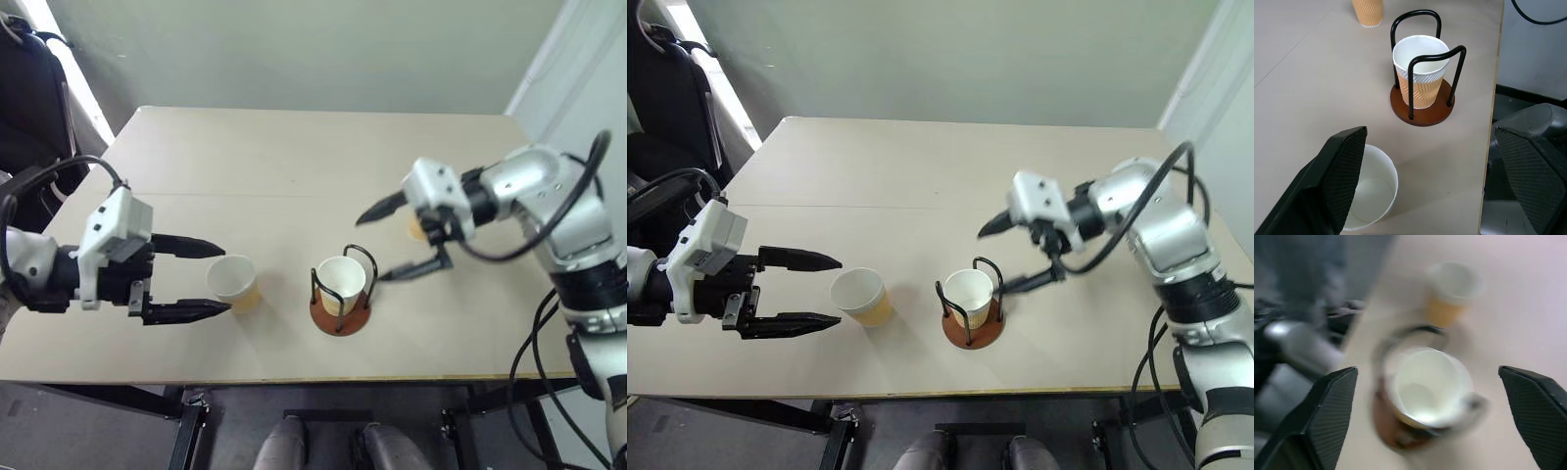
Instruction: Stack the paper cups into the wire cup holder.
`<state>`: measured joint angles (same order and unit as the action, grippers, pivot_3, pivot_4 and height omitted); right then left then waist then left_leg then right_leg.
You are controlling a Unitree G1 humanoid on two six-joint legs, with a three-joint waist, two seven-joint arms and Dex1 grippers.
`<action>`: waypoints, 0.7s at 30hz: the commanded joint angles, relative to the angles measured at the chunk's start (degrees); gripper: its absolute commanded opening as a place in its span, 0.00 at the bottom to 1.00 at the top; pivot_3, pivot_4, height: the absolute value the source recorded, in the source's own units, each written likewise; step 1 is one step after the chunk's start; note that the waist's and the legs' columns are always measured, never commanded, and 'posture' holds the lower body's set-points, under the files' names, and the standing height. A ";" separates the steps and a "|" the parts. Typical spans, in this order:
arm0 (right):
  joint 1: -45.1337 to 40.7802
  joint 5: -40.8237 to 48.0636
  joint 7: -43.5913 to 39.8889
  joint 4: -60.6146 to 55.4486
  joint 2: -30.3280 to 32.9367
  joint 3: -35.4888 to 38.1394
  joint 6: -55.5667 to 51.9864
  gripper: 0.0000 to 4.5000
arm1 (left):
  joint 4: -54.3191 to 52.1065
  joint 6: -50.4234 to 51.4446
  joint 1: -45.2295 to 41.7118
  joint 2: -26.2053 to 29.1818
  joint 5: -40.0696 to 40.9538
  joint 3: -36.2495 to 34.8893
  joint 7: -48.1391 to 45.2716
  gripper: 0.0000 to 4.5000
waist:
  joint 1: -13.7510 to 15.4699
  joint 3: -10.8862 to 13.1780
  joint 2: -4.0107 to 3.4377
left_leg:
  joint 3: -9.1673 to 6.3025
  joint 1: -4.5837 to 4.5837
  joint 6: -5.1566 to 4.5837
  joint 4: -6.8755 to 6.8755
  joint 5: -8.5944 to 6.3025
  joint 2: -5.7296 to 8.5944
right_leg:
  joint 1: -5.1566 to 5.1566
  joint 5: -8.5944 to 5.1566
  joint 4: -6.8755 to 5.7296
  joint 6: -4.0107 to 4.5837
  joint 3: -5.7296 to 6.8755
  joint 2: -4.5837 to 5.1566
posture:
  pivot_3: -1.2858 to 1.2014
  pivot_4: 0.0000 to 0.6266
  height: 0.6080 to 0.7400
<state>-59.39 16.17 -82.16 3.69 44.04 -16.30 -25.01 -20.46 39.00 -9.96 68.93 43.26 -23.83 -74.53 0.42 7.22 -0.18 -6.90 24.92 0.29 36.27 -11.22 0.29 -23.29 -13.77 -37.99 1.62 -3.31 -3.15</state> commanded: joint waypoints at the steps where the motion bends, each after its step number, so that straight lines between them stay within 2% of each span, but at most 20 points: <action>1: -4.55 -10.56 5.29 17.39 1.71 -0.26 12.12 1.00 | -1.69 -0.12 -0.23 0.84 0.38 -2.28 0.13 1.00 | 0.05 -0.01 0.02 | -0.01 -0.02 0.02 0.00 -0.02 0.00 | 0.01 0.00 -0.01 0.02 0.00 0.00 | 0.52 0.24 1.00; 8: -10.99 -24.51 10.52 48.48 -2.50 -5.58 30.69 1.00 | -2.21 0.10 -0.11 0.59 0.31 -2.10 0.78 1.00 | 0.16 0.03 -0.06 | -0.03 0.03 0.16 -0.13 -0.11 -0.03 | -0.24 0.04 -0.15 0.11 0.03 -0.01 | 0.52 0.24 1.00; 15: -14.26 -28.35 11.47 59.73 -6.53 -4.96 35.37 1.00 | -4.33 1.65 2.44 0.59 1.13 -4.94 1.35 1.00 | -0.09 0.06 -0.10 | 0.00 0.05 0.26 -0.25 -0.14 -0.11 | -0.30 0.04 -0.13 0.16 0.05 -0.04 | 0.52 0.24 1.00; 18: -14.99 -30.16 12.80 62.09 -7.47 -5.24 37.05 0.87 | -4.93 2.23 3.01 0.68 1.35 -5.86 1.42 1.00 | -0.07 0.06 -0.10 | 0.00 0.04 0.28 -0.21 -0.13 -0.11 | -0.26 0.06 -0.13 0.18 0.06 -0.04 | 0.52 0.24 1.00; 21: -15.18 -31.19 12.71 63.46 -8.30 -4.98 38.32 0.63 | -5.24 2.69 3.47 0.71 1.25 -6.61 1.40 1.00 | 0.10 0.06 -0.10 | 0.00 0.04 0.32 -0.19 -0.11 -0.11 | -0.24 0.08 -0.13 0.22 0.07 -0.03 | 0.52 0.24 1.00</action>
<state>-72.67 -14.43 -69.94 66.97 35.54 -22.04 12.00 -24.59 41.38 -6.42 68.94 43.74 -28.32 -73.34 0.52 7.28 -0.28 -6.91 24.96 0.61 36.08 -11.33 0.18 -23.52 -13.69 -38.12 1.84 -3.24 -3.18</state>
